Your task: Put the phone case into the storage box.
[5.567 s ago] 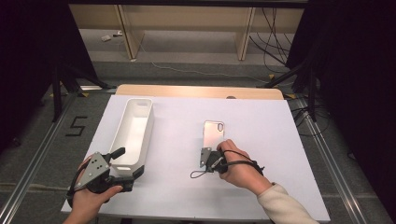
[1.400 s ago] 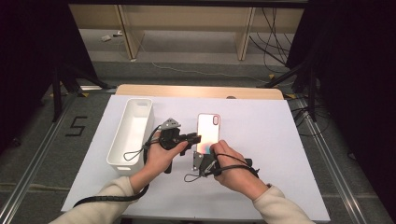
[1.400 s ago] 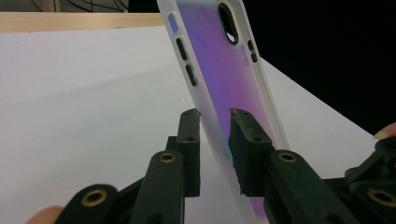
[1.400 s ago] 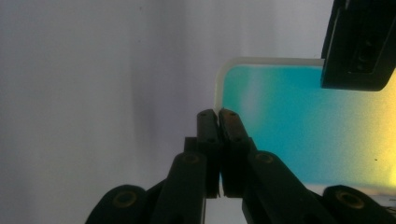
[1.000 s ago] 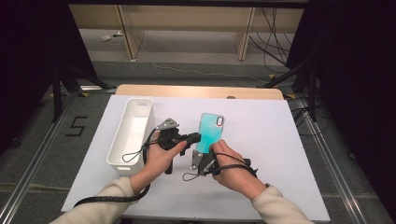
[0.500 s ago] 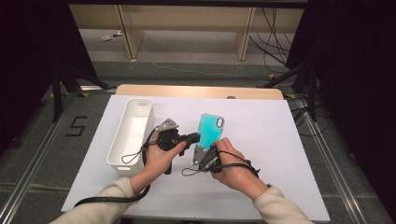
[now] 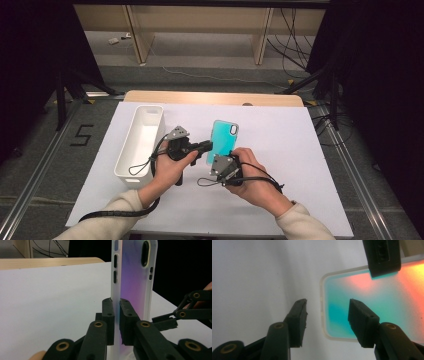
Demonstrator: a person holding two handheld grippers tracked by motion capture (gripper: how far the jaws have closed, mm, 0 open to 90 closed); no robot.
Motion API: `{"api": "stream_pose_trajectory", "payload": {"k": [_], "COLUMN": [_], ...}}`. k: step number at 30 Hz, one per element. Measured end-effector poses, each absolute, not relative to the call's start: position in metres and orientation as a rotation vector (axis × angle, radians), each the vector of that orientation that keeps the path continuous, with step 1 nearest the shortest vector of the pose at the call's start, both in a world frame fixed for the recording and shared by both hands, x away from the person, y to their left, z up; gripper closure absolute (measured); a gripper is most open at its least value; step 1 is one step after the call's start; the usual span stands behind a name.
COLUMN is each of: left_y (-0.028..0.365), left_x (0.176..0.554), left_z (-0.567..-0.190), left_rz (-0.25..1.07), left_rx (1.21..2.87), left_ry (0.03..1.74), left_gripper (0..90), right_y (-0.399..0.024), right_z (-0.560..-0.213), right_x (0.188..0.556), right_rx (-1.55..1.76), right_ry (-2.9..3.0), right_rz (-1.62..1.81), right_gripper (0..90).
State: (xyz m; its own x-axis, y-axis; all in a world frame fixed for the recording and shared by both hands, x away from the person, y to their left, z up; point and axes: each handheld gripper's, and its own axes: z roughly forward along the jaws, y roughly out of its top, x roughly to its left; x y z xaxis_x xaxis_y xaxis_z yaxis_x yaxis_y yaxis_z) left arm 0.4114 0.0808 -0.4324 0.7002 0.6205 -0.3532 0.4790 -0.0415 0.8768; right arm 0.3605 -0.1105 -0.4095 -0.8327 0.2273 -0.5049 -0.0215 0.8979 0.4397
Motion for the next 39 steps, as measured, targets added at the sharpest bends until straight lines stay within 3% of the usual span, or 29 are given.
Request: {"api": "stream_pose_trajectory", "payload": {"k": [6, 39], "left_y": [0.082, 0.084], "left_x": [0.411, 0.408], "left_z": [-0.433, -0.431], "left_rz": [0.159, 0.207], "left_rx": [1.677, 1.671], "left_ry": [0.905, 0.91], "left_gripper": [83.7, 83.7], "right_y": [-0.121, -0.161], "right_z": [-0.408, -0.408], "right_x": [0.359, 0.354], "right_rx": [0.232, 0.528], "right_ry": [2.478, 2.319], "right_rz": [0.718, 1.082], "right_gripper": [41.3, 27.0]}}
